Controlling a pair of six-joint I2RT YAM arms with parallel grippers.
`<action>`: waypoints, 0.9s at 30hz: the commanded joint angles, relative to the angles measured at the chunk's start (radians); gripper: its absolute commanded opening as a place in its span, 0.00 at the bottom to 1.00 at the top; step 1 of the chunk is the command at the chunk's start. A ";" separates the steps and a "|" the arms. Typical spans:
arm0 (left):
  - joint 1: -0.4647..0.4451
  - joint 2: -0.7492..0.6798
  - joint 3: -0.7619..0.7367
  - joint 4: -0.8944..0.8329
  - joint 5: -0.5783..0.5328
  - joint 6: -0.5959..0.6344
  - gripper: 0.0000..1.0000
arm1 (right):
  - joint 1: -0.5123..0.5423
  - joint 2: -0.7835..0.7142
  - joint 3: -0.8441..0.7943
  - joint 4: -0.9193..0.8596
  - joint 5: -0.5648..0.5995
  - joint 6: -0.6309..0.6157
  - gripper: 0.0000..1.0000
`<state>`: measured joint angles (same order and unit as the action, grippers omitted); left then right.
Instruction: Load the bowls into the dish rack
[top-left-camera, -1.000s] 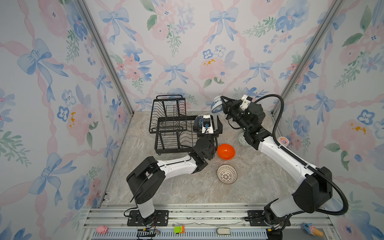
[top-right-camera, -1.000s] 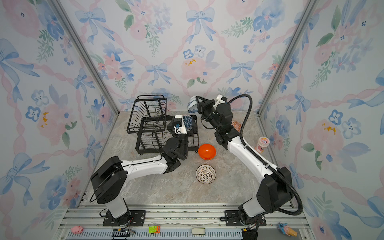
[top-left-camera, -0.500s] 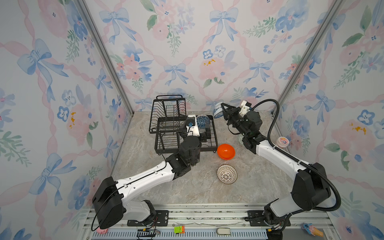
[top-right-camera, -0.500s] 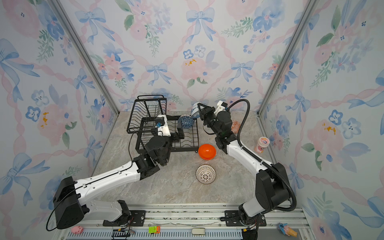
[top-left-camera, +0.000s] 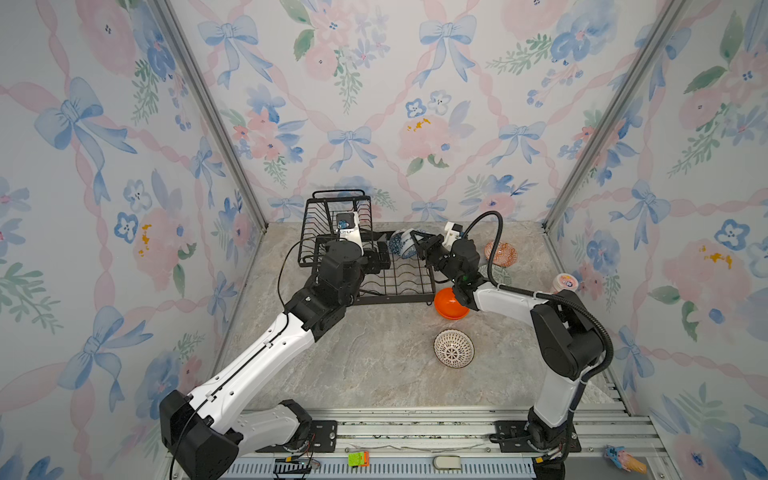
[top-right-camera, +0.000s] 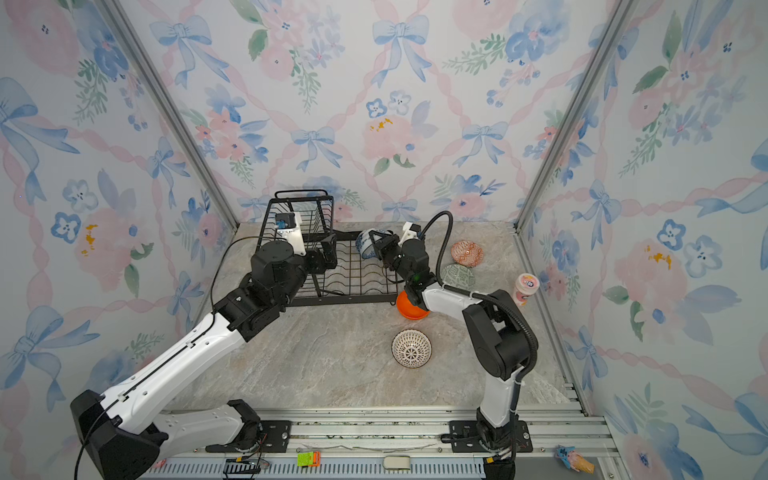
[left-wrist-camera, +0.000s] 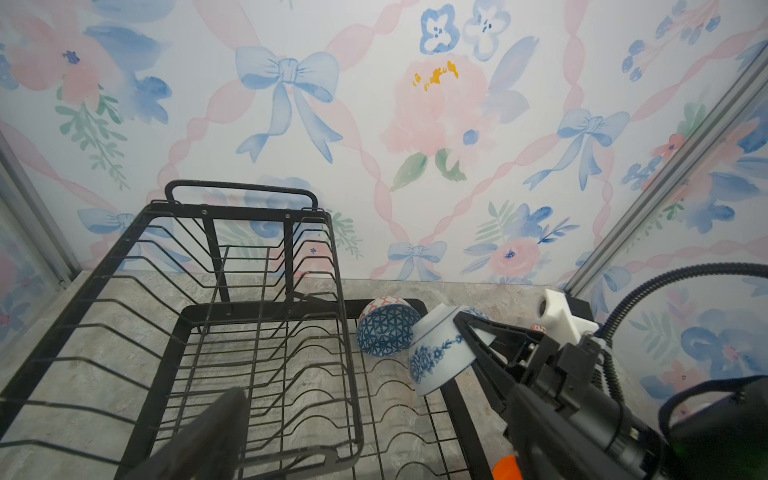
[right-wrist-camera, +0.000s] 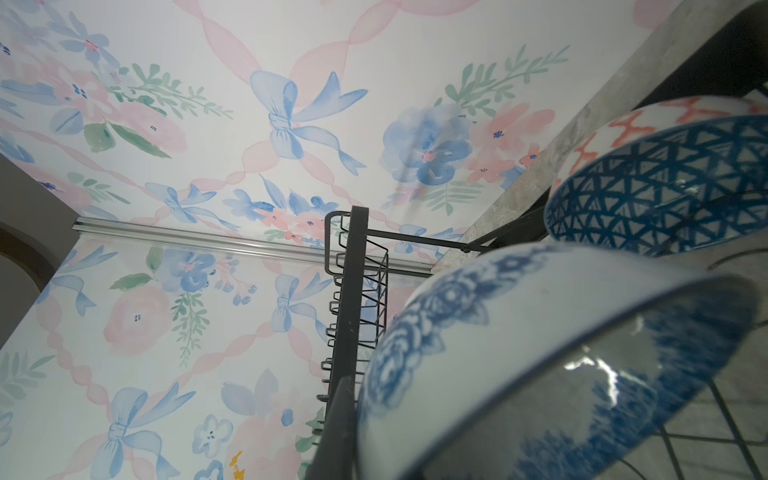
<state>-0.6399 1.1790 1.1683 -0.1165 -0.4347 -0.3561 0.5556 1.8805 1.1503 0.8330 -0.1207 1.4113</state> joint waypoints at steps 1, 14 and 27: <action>0.018 0.004 0.028 -0.094 0.068 0.052 0.98 | 0.020 0.044 0.068 0.167 0.004 0.011 0.00; 0.074 0.064 0.043 -0.104 0.162 0.090 0.98 | 0.061 0.269 0.219 0.214 -0.008 0.087 0.00; 0.094 0.081 0.039 -0.103 0.192 0.094 0.98 | 0.097 0.401 0.363 0.192 0.013 0.110 0.00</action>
<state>-0.5545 1.2476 1.1877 -0.2119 -0.2638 -0.2802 0.6384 2.2589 1.4532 0.9577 -0.1234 1.5124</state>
